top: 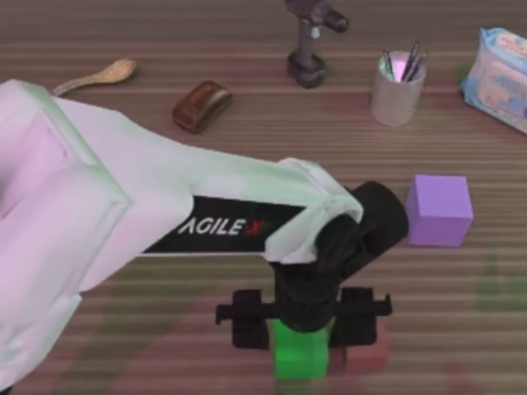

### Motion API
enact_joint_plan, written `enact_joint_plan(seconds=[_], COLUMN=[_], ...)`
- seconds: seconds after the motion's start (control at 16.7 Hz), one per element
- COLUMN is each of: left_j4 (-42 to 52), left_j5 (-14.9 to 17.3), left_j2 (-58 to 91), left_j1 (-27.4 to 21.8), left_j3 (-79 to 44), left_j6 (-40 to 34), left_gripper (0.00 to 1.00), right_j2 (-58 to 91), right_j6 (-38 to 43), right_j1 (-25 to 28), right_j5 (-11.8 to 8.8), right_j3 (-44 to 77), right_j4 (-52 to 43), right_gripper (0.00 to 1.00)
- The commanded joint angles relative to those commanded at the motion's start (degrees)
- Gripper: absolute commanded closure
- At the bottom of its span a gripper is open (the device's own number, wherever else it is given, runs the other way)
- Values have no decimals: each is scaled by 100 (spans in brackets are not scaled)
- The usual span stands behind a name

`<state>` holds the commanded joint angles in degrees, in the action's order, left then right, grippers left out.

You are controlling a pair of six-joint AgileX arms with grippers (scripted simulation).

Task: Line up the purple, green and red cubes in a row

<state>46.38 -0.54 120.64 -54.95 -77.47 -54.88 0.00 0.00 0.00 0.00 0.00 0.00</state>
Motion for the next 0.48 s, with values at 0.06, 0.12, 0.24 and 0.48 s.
enact_joint_plan(seconds=[0.06,0.12,0.24,0.48], left_j4=[0,0,0,0], left_j5=[0,0,0,0], left_j2=[0,0,0,0], left_j1=[0,0,0,0], left_j3=[0,0,0,0], left_j6=[0,0,0,0], left_gripper=[0,0,0,0], right_j2=[0,0,0,0], right_j6=[0,0,0,0], right_j1=[0,0,0,0], right_j5=[0,0,0,0], right_j3=[0,0,0,0], right_j4=[0,0,0,0], right_gripper=[0,0,0,0])
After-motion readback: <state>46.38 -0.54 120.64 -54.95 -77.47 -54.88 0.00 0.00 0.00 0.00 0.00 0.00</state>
